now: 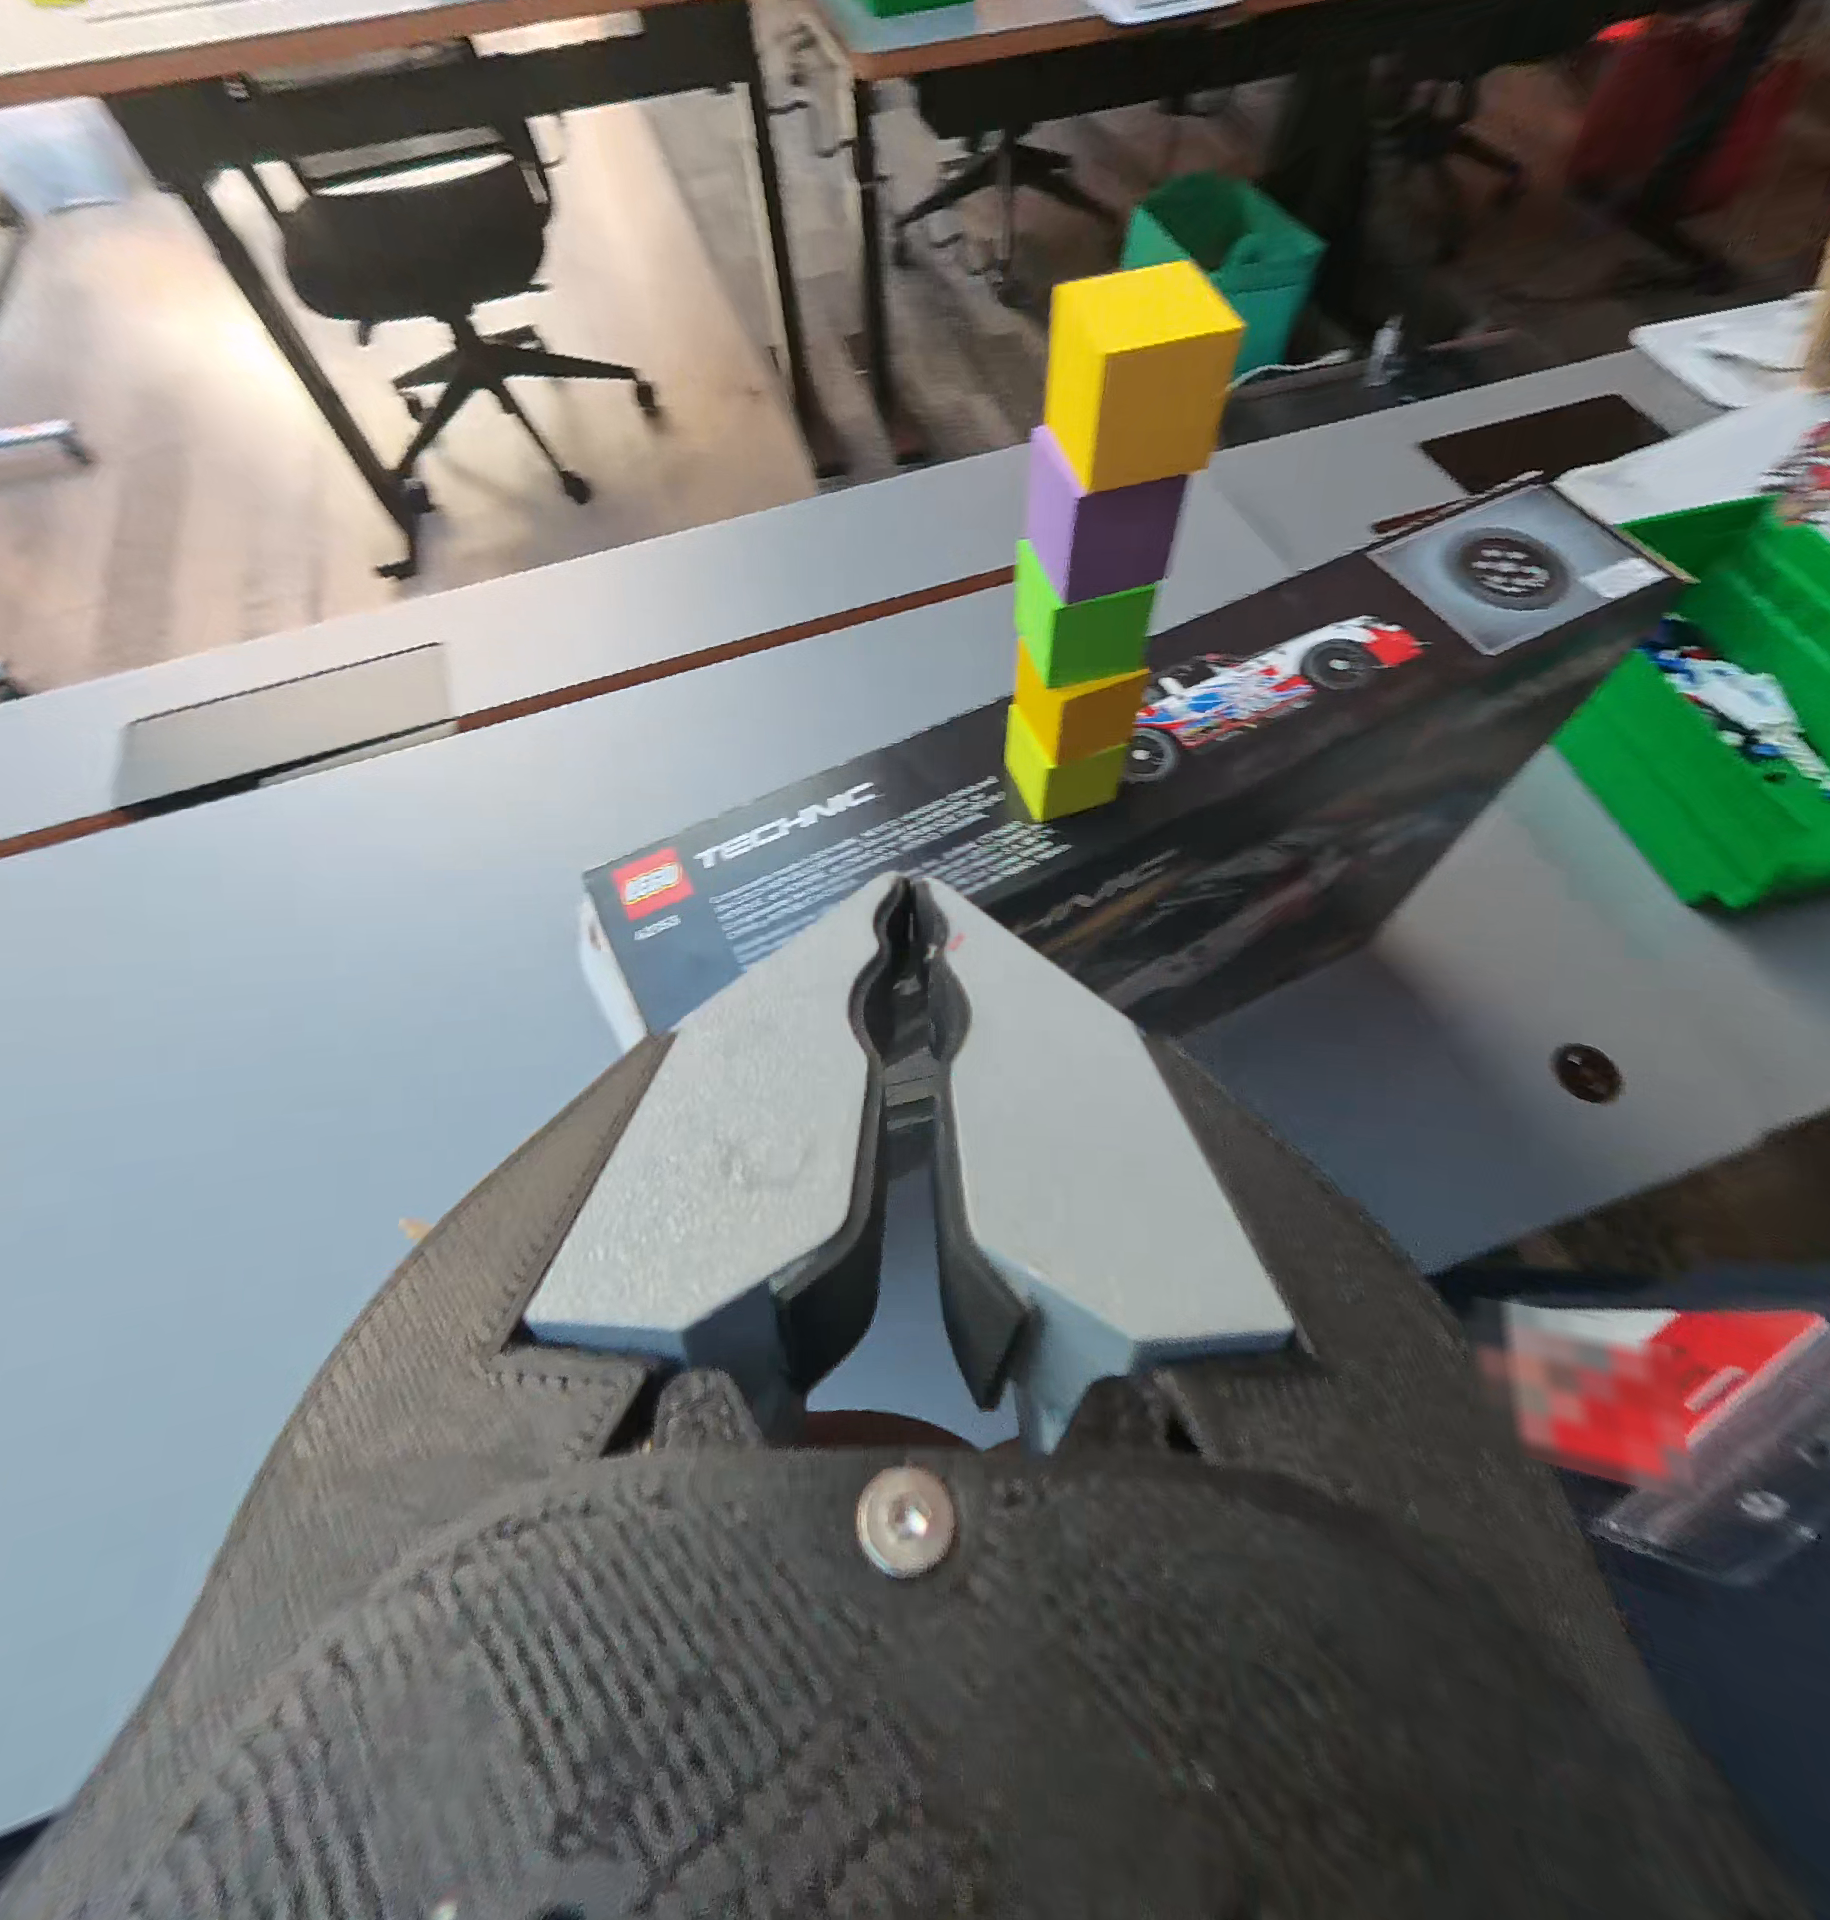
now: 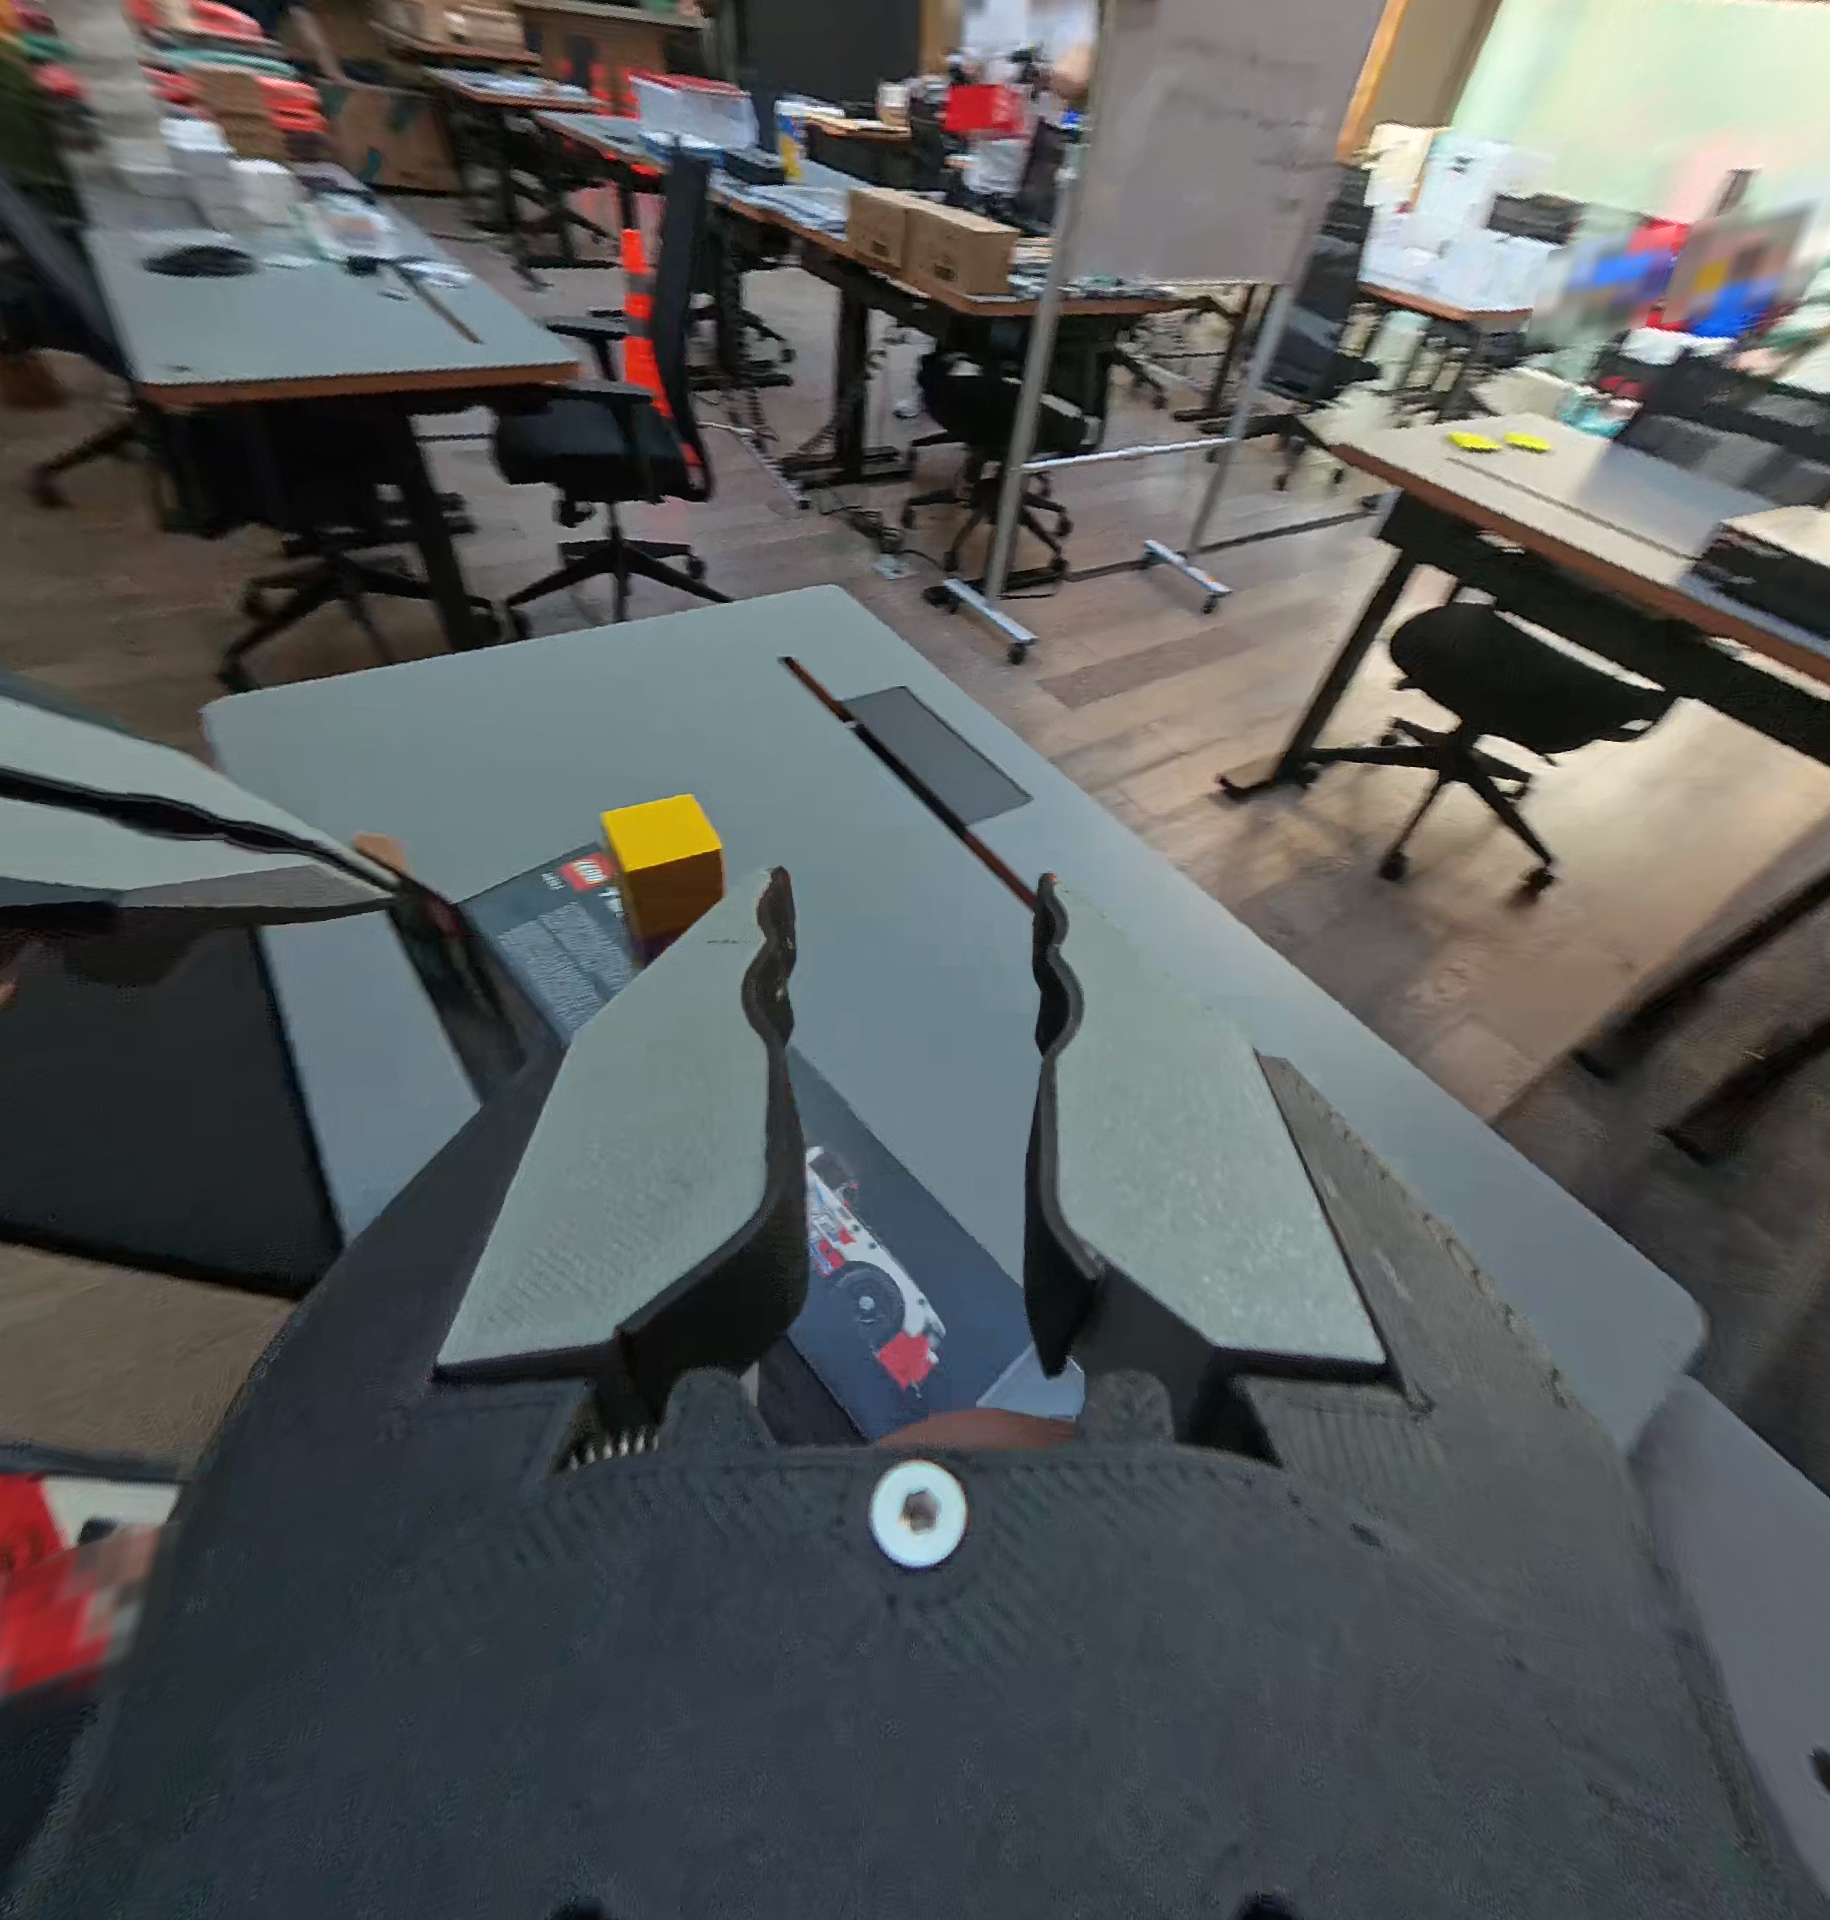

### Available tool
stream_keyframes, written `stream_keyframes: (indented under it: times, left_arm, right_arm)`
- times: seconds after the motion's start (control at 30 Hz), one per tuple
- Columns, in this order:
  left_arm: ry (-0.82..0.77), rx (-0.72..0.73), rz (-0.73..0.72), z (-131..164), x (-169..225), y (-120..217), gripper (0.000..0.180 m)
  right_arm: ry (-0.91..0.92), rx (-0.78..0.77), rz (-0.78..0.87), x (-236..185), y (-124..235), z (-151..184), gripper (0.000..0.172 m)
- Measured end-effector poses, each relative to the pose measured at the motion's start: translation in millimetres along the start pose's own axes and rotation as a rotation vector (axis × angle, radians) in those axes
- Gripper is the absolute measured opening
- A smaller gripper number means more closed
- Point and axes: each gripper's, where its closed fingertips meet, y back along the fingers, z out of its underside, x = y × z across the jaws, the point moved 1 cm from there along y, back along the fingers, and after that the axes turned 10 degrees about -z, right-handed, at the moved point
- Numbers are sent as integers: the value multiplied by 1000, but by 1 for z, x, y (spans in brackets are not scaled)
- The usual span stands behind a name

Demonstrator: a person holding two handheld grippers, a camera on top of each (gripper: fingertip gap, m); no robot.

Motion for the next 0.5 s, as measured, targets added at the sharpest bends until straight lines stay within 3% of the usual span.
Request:
stream_keyframes:
  times: [0.13, 0.2, 0.5]
  left_arm:
    - [3, 2, -174, 0, -19, -2, 11]
    - [42, -1, -194, -2, -23, -3, 18]
    - [59, 5, -240, -6, -35, -8, 22]
  right_arm:
    - [47, 16, 361, 28, 23, -3, 24]
    - [68, 5, 494, 44, 29, -1, 24]
    - [32, -49, 497, 55, 14, 7, 27]
